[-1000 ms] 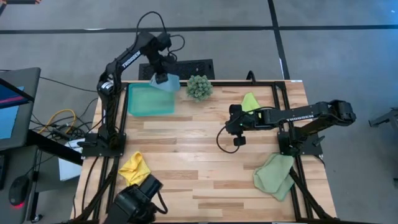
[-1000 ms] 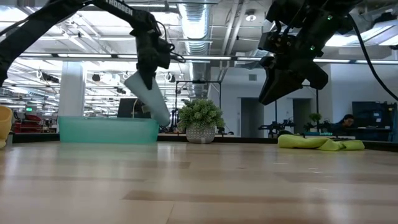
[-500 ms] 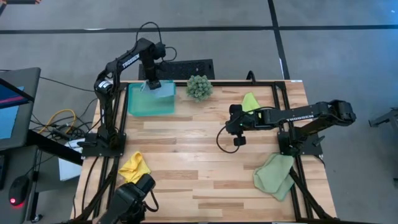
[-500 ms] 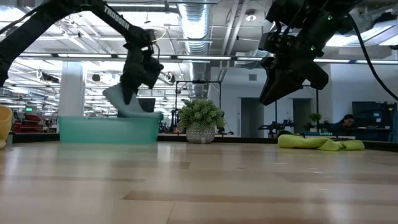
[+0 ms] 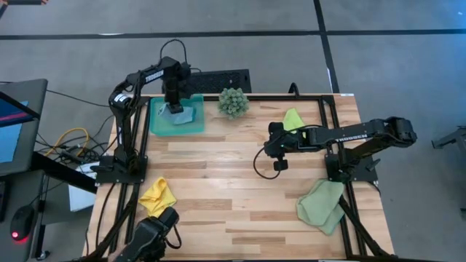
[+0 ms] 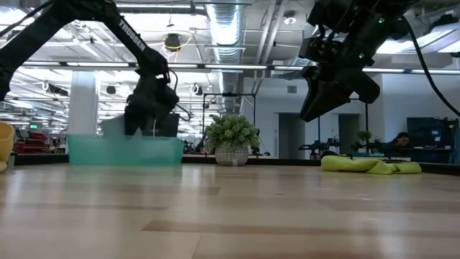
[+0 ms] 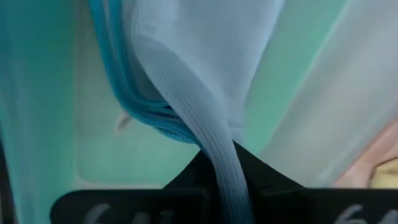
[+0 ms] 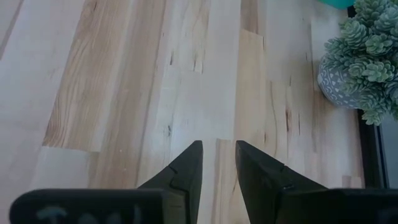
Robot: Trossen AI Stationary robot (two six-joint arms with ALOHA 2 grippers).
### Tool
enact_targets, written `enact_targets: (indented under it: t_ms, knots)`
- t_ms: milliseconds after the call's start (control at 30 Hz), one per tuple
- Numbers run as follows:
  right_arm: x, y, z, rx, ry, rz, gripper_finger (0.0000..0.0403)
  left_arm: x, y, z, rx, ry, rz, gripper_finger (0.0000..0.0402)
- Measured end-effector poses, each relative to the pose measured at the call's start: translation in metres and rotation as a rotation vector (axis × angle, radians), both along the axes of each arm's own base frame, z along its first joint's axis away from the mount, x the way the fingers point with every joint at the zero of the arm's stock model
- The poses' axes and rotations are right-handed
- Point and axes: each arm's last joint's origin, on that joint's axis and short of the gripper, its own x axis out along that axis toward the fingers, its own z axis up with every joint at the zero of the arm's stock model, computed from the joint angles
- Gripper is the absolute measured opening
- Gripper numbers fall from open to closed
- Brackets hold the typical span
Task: Fold microfiber towels
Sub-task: Put the folded blue microfiber cloth into the blue bin
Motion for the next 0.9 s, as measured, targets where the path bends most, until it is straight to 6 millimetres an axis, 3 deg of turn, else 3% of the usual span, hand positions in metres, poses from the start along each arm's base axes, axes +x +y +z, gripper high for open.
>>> enact_targets:
  t_ms: [233,467,700,900]
  knots:
    - [0.0,0.0,0.0,0.002,-0.001,-0.004,0.0118,-0.014,0.003,-0.007,0.133,0.261,0.137,0.0027]
    - [0.0,0.0,0.0,0.001,-0.001,-0.006,0.0118,-0.024,0.011,-0.001,0.153,0.265,0.316,0.0104]
    - [0.0,0.0,0.0,0.002,0.002,-0.007,0.0118,-0.037,0.017,0.024,0.18,0.378,0.505,0.0185]
    - [-0.001,0.0,-0.001,0.002,0.008,-0.007,0.0118,-0.029,0.025,0.05,0.287,0.316,0.628,0.0215]
